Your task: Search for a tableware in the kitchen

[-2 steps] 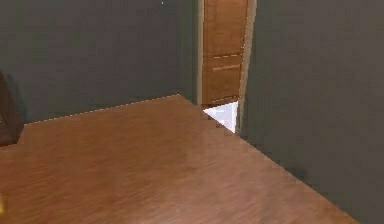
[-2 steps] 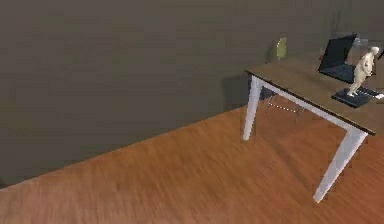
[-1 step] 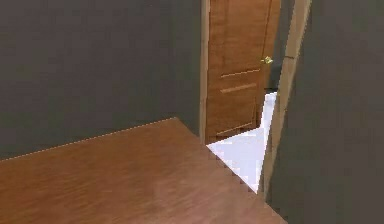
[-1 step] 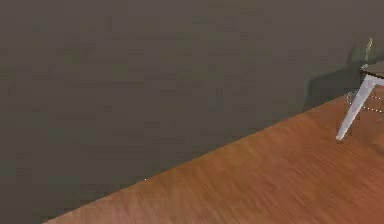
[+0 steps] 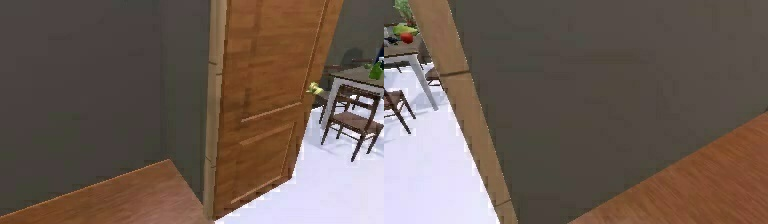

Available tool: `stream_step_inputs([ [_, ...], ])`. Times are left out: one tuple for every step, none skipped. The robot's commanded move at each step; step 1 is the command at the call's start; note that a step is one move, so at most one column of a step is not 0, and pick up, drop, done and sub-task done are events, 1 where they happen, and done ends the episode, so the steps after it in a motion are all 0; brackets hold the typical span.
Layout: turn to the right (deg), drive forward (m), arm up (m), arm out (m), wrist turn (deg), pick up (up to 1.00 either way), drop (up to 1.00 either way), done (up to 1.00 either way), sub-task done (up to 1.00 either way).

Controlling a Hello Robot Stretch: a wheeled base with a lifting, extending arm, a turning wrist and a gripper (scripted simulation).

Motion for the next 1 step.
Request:
stream_step_inputs([
  [6.0,0.0,0.0,0.0,0.0,0.0,0.0,0.0,0.0],
])
